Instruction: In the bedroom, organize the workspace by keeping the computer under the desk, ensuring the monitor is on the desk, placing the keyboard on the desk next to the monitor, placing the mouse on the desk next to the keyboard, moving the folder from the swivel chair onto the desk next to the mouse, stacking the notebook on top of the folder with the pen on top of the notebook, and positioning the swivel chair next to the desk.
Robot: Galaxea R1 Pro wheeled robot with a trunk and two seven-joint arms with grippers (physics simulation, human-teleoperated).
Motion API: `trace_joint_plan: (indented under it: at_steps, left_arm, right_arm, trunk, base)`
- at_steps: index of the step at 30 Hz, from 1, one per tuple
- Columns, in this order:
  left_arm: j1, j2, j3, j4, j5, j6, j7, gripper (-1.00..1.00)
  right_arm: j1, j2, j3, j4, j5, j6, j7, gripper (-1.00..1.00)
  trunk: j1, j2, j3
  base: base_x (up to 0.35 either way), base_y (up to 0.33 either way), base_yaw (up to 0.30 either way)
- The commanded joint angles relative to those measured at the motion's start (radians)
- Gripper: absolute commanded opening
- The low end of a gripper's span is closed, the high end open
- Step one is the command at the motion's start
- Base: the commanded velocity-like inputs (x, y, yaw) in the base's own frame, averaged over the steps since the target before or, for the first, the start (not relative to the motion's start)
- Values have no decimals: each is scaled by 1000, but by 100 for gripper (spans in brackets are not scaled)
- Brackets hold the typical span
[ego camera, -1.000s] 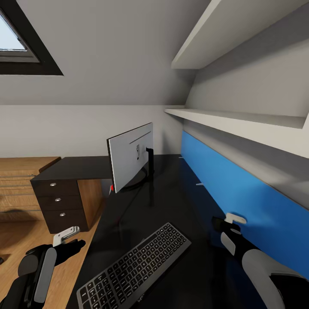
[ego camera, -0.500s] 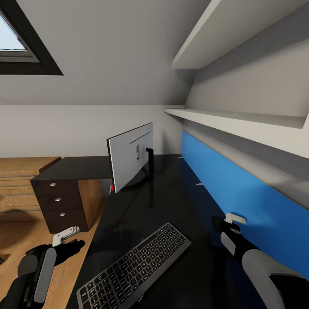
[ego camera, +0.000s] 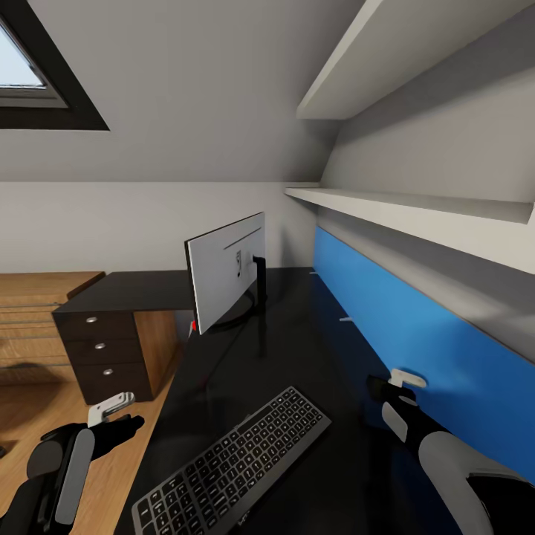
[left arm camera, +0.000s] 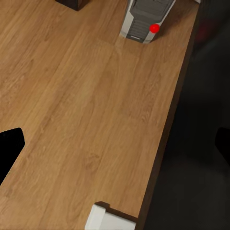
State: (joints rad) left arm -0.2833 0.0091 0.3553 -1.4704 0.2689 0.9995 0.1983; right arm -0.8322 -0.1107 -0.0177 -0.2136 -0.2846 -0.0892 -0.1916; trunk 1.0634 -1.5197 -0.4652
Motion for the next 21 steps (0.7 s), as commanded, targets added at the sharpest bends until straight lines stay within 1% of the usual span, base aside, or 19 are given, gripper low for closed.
trace_joint_plan:
  at_steps: [1,9,16,21]
  left_arm:
    - [-1,0,0,-1,11,4,9,100]
    - [-1,0,1,-1,12,4,7,100]
    - [-1,0,1,-3,12,4,7,100]
    - [-1,0,6,-6,13,4,7,100]
  right_arm:
    - [-1,0,-1,1,-4,-4,0,100]
    - [-1,0,-1,2,-3,8,0,100]
    - [-1,-1,-1,1,-6,71,3,100]
    - [-1,-1,-2,1,-7,96,2,100]
  trunk:
    - [0,-1,-1]
    - [0,-1,-1]
    - [0,-1,-1]
    - [0,-1,-1]
  base:
    - [156,0,0]
    - [197,0,0]
    - [46,0,0]
    - [10,0,0]
